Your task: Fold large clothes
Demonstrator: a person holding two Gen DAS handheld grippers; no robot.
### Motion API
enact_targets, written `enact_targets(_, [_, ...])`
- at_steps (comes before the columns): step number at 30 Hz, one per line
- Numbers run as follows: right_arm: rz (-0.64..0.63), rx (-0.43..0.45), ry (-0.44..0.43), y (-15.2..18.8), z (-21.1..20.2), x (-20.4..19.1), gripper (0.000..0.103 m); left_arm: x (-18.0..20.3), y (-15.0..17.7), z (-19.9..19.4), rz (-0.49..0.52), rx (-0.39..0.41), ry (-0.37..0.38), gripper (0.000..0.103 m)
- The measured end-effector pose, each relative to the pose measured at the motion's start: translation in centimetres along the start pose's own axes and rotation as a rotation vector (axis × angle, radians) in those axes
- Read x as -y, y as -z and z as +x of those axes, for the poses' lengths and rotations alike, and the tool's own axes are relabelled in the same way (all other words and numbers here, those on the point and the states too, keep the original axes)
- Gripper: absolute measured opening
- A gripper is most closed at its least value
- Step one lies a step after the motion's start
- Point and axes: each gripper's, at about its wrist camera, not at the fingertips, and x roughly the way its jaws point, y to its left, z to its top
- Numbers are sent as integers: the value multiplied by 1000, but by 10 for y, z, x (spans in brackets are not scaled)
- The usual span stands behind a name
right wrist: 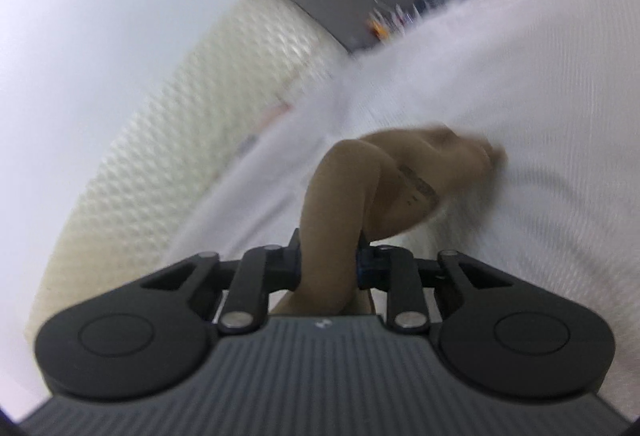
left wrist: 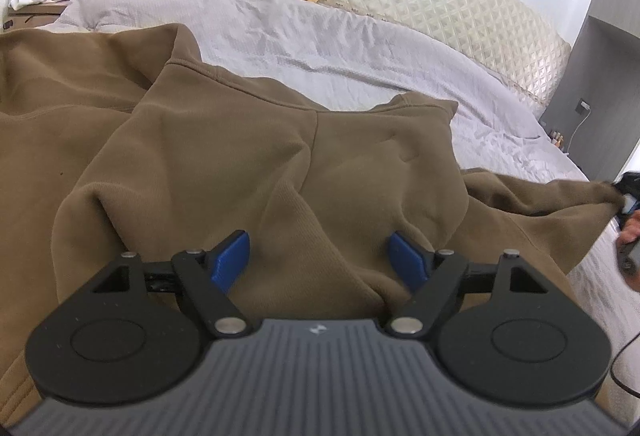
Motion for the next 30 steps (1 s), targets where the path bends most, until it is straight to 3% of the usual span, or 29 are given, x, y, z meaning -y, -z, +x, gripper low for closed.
enact_targets(3, [2,71,-49,-12,-38,-11,25,-2,0,-2,-10,-2,1,82])
enact_targets(6, [-87,153,-57,-16,-79,-33,24,-4,0,-4,-22,-5,0,82])
enact_targets(11, [-212,299,3,-9,-129,-65,24,-9,-1,-9,-37,-1,-7,82])
enact_targets(13, [-199,306,54,-9,-131,-67,24,-11,-1,-11,-43,1,-16,82])
enact_targets(17, [-123,244,162,-17,-105,-46,24,-14,-1,-13,-62,-2,-15,82])
enact_targets(21, [-37,141,257,-22,-47,-11,24,-11,0,-12,-43,5,-22,82])
enact_targets(23, [-59,100,290,-22,-19,-1,25,-10,0,-12,-38,7,-24,82])
enact_targets(30, [-166,3,271,-4,45,27,31,-9,2,-11,-56,14,-27,82])
